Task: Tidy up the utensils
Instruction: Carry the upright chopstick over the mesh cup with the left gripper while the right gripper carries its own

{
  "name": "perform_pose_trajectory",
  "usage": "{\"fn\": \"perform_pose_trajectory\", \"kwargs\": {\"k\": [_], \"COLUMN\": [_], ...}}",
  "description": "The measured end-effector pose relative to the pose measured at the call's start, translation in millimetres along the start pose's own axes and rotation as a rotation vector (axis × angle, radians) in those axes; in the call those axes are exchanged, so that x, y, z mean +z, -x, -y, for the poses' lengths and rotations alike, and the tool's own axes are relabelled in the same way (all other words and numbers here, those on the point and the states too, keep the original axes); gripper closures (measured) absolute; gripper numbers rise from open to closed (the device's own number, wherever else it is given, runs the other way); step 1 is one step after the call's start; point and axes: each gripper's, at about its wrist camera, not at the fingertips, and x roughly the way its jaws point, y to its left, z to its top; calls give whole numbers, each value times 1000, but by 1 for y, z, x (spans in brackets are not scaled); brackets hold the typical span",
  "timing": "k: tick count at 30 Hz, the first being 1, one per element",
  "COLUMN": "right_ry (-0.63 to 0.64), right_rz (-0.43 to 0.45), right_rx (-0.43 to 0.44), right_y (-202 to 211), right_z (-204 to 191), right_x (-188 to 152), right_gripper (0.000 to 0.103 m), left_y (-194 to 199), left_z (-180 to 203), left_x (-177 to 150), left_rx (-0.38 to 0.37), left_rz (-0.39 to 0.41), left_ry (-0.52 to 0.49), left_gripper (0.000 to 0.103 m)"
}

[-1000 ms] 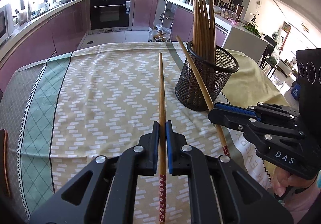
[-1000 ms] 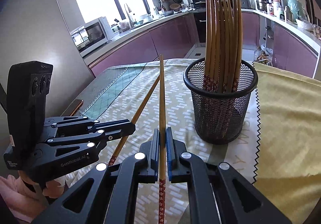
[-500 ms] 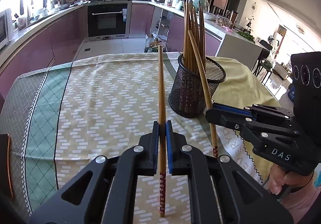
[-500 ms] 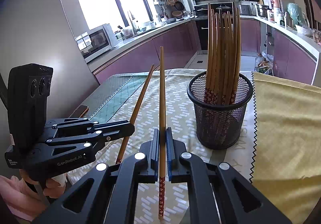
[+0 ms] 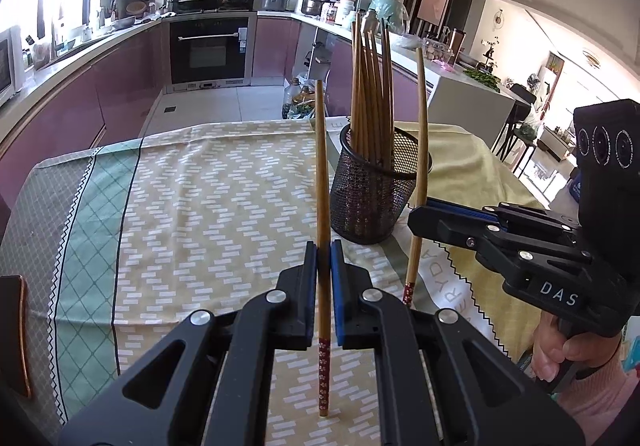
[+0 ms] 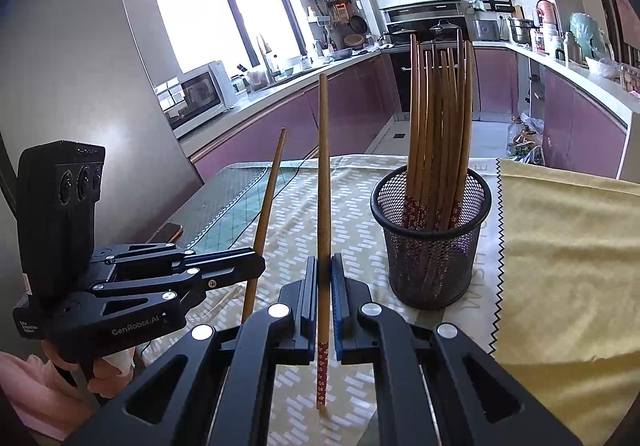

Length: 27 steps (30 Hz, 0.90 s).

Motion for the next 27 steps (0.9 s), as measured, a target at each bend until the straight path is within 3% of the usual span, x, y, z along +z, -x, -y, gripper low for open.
{"fn": "perform_pose_trajectory", "kwargs": {"k": [27], "right_ry": [-3], "right_rz": [58], "right_rx": [-7], "right_y": [14], "right_z": [-5], "right_x": [8], "right_gripper": [97], "left_y": [11], "left_z": [2], "left_x": [7], "left_rx": [-15], "left_rz": [33], "left_ry": [-6], "left_gripper": [95]}}
